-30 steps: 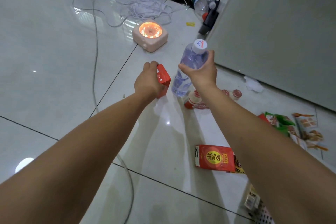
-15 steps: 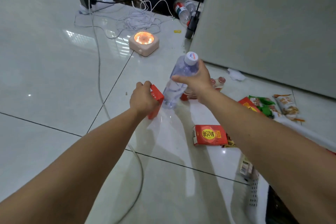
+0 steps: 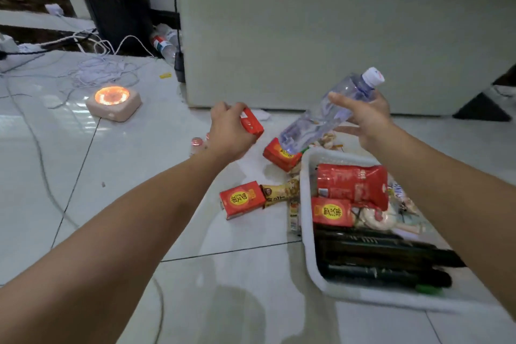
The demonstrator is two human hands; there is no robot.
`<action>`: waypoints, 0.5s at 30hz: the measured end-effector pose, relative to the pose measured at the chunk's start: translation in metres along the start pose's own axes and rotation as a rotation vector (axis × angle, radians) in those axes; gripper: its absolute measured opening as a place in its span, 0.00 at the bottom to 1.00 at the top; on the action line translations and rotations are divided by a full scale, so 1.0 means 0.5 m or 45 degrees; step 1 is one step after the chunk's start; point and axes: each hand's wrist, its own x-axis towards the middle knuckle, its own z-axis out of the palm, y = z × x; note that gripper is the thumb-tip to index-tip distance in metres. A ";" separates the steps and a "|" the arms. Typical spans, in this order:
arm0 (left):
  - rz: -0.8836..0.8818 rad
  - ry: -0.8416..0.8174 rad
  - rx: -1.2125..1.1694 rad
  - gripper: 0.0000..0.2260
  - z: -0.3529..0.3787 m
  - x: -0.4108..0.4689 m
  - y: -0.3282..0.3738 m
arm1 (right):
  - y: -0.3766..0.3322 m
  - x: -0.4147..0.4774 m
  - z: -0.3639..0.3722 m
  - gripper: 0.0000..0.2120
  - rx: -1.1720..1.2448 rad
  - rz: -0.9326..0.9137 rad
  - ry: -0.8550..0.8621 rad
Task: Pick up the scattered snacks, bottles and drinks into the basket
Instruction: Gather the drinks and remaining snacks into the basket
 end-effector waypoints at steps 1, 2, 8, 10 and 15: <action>0.056 -0.063 -0.011 0.29 0.025 -0.002 0.033 | 0.001 -0.001 -0.053 0.31 0.038 0.016 0.095; 0.111 -0.122 -0.019 0.30 0.051 -0.007 0.064 | 0.005 -0.006 -0.104 0.31 0.074 0.035 0.193; 0.456 -0.500 0.060 0.31 0.213 -0.068 0.190 | 0.067 -0.065 -0.325 0.37 0.172 0.290 0.785; 0.508 -0.655 0.152 0.32 0.251 -0.090 0.202 | 0.094 -0.092 -0.363 0.36 0.178 0.420 0.885; 0.615 -0.802 0.385 0.26 0.329 -0.125 0.210 | 0.191 -0.140 -0.405 0.33 0.249 0.639 0.897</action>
